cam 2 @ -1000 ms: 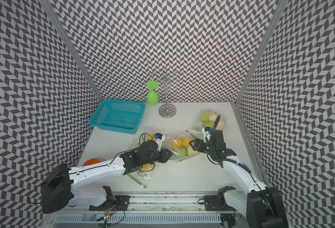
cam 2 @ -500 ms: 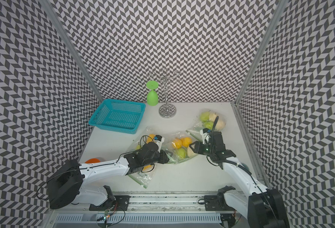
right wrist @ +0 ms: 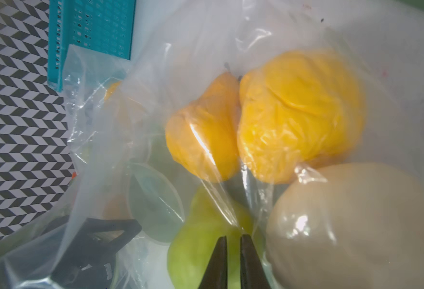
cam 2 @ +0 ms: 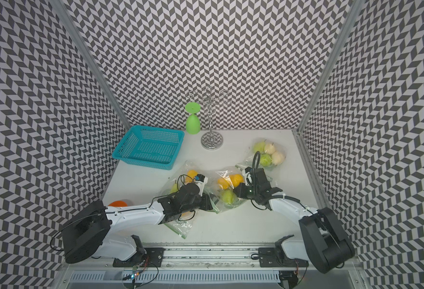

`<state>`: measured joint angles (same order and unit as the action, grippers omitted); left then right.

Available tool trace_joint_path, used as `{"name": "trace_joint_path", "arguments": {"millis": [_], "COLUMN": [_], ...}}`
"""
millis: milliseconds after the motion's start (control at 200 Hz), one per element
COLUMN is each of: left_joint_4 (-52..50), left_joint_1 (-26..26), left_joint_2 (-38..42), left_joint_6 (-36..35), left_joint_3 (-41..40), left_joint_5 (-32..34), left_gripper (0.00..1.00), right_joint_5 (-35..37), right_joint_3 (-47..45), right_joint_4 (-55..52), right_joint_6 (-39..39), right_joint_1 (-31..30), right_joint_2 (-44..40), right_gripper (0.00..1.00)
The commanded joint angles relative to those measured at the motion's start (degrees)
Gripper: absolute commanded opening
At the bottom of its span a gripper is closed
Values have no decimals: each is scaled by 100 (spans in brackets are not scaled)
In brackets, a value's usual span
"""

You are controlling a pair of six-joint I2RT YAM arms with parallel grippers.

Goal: Open the zip-top bag and take out the pear
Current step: Pick up the pear from the zipper food storage bag.

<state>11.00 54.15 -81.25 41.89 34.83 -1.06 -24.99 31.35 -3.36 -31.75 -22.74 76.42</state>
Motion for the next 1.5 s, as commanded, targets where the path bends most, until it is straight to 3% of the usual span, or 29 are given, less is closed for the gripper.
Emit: {"name": "trace_joint_path", "arguments": {"millis": [0, 280, 315, 346, 641, 811, 1107, 1497], "left_joint_4": [156, 237, 214, 190, -193, -366, -245, -65], "left_joint_1": [-45, -54, -54, -63, -193, -215, -219, -230], "left_joint_2": [-137, -380, -374, -379, -474, -669, -570, -625], "left_joint_6": [31, 153, 162, 173, -13, 25, 74, 213], "left_joint_3": [-43, -42, -46, -46, 287, 498, 450, 474], "left_joint_5": [-122, -97, -25, 23, 181, 138, -21, -95], "left_gripper": [72, 77, 88, 90, 92, 93, 96, 97], "right_joint_5": [135, -56, -82, -85, -193, -253, 228, -216], "right_joint_3": [-84, -294, -281, -273, -200, -82, 538, 840], "right_joint_4": [586, 1026, 1053, 1053, 888, 577, -301, 702], "right_joint_6": [-72, -36, -10, 29, 502, 703, 575, 424], "right_joint_1": [-112, -311, -343, -370, -484, -493, -406, -586], "right_joint_2": [143, 457, 486, 497, 625, 229, -425, 1334], "right_gripper": [12, 9, 9, 8, 3, 3, 4, 0]}}
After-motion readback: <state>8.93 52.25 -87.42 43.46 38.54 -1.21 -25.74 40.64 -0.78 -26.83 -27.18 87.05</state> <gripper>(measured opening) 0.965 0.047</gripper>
